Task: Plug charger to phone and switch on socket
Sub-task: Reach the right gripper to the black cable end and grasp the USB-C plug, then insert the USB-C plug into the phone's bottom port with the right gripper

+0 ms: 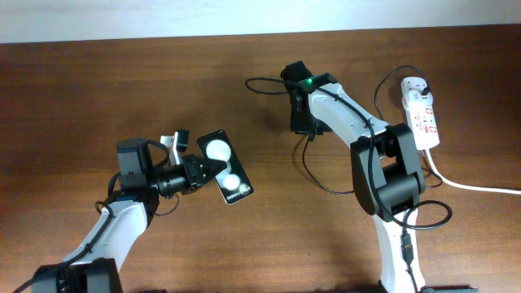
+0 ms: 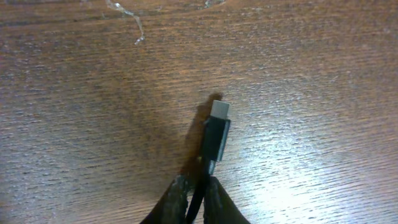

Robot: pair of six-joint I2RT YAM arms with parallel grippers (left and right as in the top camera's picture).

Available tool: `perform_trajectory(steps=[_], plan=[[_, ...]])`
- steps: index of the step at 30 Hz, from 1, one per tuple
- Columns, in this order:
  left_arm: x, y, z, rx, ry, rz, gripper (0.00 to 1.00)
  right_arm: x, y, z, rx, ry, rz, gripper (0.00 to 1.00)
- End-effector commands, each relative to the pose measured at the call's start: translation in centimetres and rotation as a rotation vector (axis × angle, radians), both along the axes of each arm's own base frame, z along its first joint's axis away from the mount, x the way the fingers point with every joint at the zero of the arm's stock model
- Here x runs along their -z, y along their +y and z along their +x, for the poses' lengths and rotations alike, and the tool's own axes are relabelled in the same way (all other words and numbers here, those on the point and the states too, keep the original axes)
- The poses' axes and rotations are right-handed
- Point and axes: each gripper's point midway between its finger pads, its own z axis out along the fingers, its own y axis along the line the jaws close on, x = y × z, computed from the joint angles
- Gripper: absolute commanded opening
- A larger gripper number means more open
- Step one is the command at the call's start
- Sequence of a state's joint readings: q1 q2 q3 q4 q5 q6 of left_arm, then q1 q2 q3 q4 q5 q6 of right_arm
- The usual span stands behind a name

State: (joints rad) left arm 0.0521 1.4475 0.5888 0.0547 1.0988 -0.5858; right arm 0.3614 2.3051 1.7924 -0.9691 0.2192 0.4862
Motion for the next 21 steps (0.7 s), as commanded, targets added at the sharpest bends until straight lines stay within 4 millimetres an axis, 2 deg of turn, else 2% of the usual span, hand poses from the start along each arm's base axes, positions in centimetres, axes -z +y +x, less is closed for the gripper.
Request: perform_trajectory(steps=[1, 2, 6, 9, 11, 13, 16, 18, 20, 21], plan=[[-0.6, -0.1, 0.0, 0.017, -0.03, -0.006, 0.0, 3.5, -0.3, -2.5, 0.002, 0.121, -0.003, 0.08], [-0.6, -0.1, 0.0, 0.017, -0.03, -0.006, 0.0, 3.5, -0.3, -2.5, 0.002, 0.121, -0.003, 0.04], [-0.5, -0.1, -0.1, 0.017, -0.022, -0.007, 0.0, 2.7, 0.2, -2.1, -0.037, 0.122, 0.02, 0.04], [-0.5, -0.1, -0.1, 0.017, -0.021, -0.007, 0.0, -0.7, 1.3, -1.9, -0.096, 0.103, 0.084, 0.04], [-0.5, -0.1, -0.1, 0.008, 0.002, -0.018, 0.0, -5.4, 2.8, -2.1, -0.157, 0.055, 0.183, 0.04], [-0.5, -0.1, -0.1, 0.006, 0.004, -0.018, 0.0, -9.5, 3.7, -3.2, -0.205, 0.024, 0.262, 0.04], [-0.7, -0.3, -0.3, 0.023, 0.003, -0.035, 0.0, -15.8, 3.6, -5.7, -0.251, -0.033, 0.317, 0.04], [-1.0, -0.4, -0.6, 0.039, 0.002, -0.051, 0.0, -19.6, 3.1, -8.0, -0.288, -0.07, 0.337, 0.04], [-1.0, -0.4, -0.6, 0.038, 0.001, -0.05, 0.0, -24.1, 2.6, -11.7, -0.346, -0.117, 0.388, 0.04], [-1.0, -0.4, -0.6, 0.039, 0.002, -0.051, 0.0, -25.3, 2.2, -13.1, -0.353, -0.133, 0.397, 0.04]])
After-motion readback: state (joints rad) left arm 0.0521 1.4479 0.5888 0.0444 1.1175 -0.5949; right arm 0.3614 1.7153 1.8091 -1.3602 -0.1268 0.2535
